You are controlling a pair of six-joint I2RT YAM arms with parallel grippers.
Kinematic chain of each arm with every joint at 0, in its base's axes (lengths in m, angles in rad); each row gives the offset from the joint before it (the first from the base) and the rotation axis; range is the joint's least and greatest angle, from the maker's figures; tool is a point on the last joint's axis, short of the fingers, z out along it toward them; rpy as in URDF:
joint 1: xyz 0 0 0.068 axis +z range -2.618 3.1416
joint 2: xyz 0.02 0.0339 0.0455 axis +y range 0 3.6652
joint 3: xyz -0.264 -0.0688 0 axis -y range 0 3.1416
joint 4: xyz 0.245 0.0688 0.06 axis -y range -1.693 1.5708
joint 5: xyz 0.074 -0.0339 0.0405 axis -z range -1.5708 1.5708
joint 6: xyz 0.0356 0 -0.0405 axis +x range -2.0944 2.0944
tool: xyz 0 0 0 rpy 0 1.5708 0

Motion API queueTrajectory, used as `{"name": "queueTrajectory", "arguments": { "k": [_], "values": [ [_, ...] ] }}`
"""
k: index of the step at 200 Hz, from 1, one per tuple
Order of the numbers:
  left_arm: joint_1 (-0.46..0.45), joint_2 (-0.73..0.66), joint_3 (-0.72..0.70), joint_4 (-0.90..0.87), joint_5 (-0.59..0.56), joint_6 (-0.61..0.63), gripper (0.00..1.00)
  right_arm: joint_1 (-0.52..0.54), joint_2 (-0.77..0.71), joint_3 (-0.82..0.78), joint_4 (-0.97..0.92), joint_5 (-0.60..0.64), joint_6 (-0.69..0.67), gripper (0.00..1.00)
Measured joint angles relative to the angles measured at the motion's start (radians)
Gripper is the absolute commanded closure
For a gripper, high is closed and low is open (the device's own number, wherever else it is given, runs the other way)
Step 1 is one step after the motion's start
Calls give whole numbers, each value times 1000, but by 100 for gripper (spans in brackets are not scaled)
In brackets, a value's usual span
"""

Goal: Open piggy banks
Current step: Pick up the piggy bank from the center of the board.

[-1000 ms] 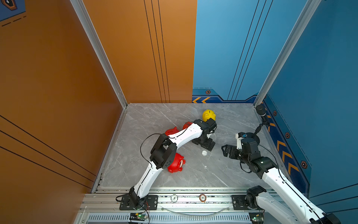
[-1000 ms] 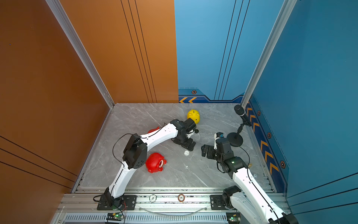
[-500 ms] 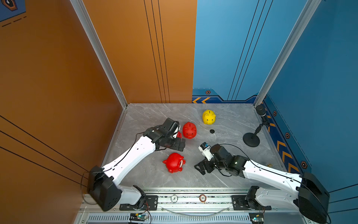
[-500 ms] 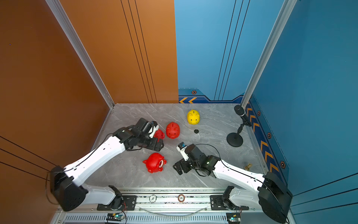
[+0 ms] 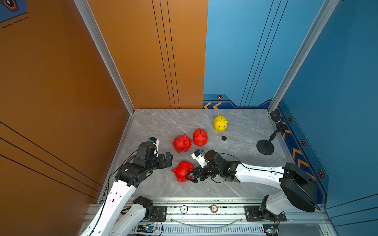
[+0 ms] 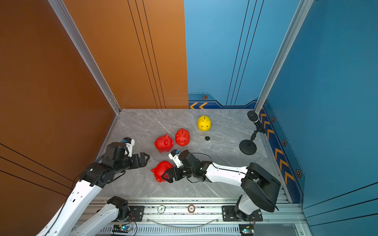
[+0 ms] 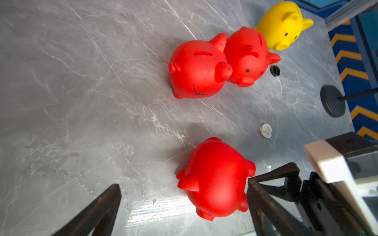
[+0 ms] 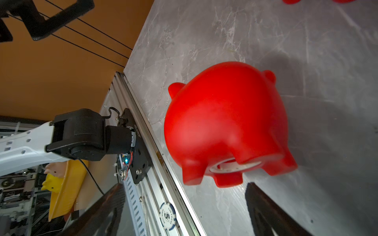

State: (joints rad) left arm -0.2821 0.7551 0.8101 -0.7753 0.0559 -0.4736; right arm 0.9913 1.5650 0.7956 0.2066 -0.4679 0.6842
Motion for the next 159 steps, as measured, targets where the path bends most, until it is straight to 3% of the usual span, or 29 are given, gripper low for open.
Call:
{"name": "queueTrajectory", "arguments": {
  "k": [56, 108, 159],
  "values": [
    [22, -33, -111, 51, 28, -101, 2, -3, 137, -1, 222, -31, 128, 8],
    [46, -34, -285, 210, 137, -211, 3, -35, 264, -27, 479, -26, 242, 6],
    [74, -44, -439, 446, 267, -338, 2, -57, 363, -29, 688, -29, 355, 23]
  ]
}}
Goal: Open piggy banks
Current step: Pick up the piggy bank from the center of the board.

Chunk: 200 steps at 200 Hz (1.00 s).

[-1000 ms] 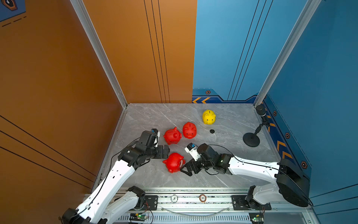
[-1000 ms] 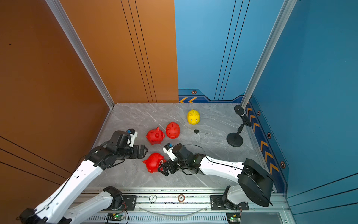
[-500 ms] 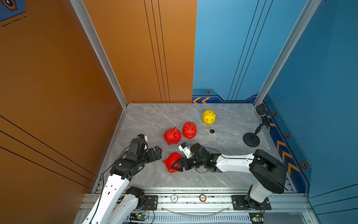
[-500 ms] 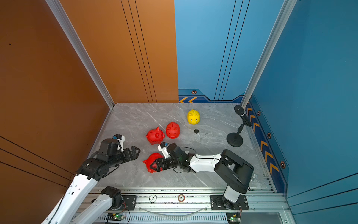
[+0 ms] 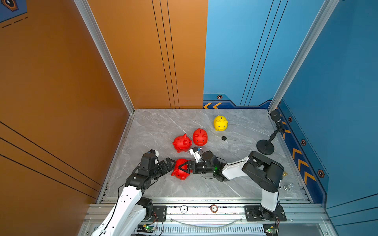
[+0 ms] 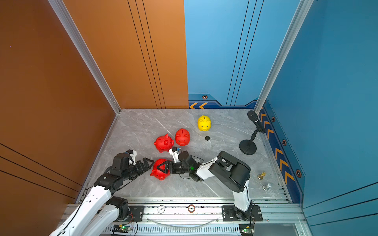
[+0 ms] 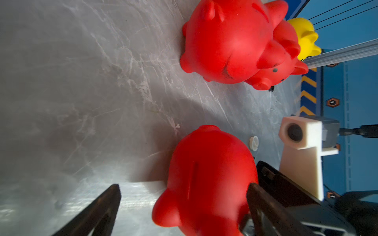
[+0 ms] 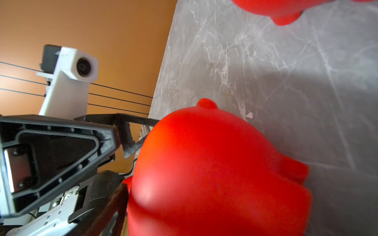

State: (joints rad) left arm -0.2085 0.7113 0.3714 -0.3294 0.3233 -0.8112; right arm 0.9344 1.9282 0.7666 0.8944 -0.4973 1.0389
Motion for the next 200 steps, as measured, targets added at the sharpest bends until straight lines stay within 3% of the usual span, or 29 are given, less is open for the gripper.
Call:
{"name": "queueTrajectory", "arguments": {
  "k": [86, 151, 200],
  "values": [
    [52, -34, -161, 255, 97, -102, 3, -5, 34, 0, 84, 12, 66, 29],
    [94, 6, -200, 389, 170, -102, 2, -23, 60, 4, 119, 10, 89, 17],
    [97, 117, -201, 507, 250, -102, 1, -37, 70, 17, 110, 10, 90, 17]
  ]
}}
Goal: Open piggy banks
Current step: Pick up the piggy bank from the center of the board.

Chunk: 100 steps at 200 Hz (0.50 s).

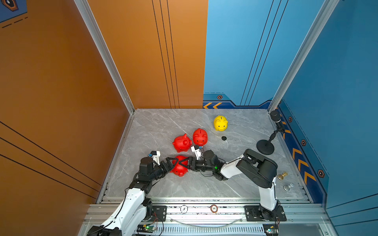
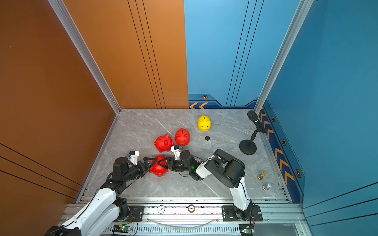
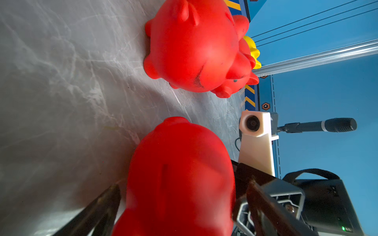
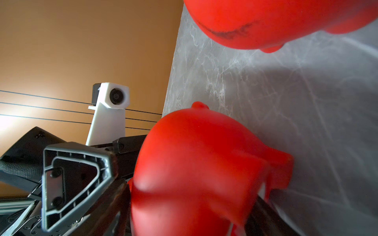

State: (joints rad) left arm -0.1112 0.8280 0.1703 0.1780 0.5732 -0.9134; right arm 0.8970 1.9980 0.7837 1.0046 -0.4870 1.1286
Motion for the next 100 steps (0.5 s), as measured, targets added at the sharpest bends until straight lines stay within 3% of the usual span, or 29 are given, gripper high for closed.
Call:
{"name": "queueTrajectory", "arguments": {
  "k": [69, 100],
  "values": [
    [0, 19, -16, 54, 18, -1, 6, -15, 9, 5, 11, -5, 7, 17],
    [-5, 11, -29, 57, 18, -1, 2, -19, 29, 14, 33, -7, 14, 17]
  ]
}}
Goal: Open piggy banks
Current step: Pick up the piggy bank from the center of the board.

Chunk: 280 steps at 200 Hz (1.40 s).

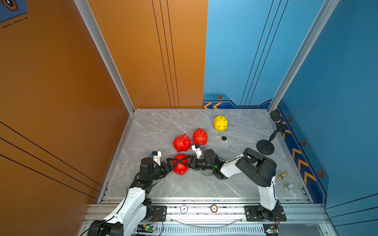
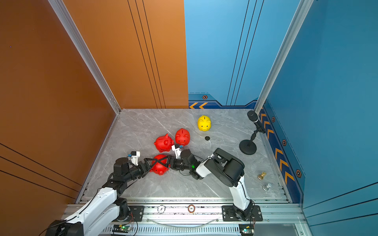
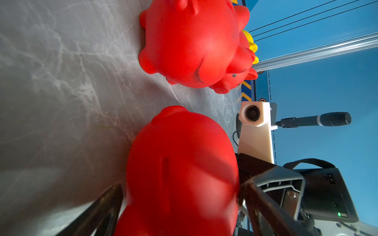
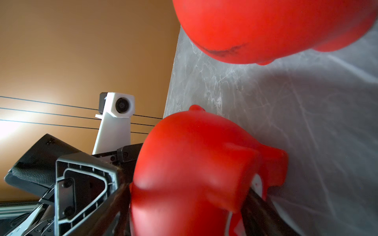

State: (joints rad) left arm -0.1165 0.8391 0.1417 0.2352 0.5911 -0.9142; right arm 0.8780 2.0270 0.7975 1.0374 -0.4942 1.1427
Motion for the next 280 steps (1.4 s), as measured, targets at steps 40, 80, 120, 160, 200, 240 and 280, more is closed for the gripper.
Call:
{"name": "queueTrajectory", "arguments": {
  "k": [40, 80, 120, 160, 200, 240, 280],
  "values": [
    [-2, 15, 0, 2, 0, 5, 2, -2, 8, 3, 11, 0, 3, 17],
    [-2, 66, 3, 49, 12, 13, 2, -7, 11, 5, 13, 0, 8, 17],
    [-18, 79, 7, 77, 3, 35, 4, -14, 25, 17, 22, -10, 9, 17],
    [-47, 90, 12, 92, -32, 35, 6, -31, 31, 22, 26, -44, 7, 17],
    [-80, 120, 19, 119, -59, 42, 2, -47, 31, 25, 16, -70, 2, 17],
    [-82, 168, 34, 142, -65, 46, 2, -60, 27, 46, -31, -93, -17, 17],
    [-79, 204, 48, 152, -64, 55, 2, -68, 27, 53, -43, -105, -19, 17]
  ]
}}
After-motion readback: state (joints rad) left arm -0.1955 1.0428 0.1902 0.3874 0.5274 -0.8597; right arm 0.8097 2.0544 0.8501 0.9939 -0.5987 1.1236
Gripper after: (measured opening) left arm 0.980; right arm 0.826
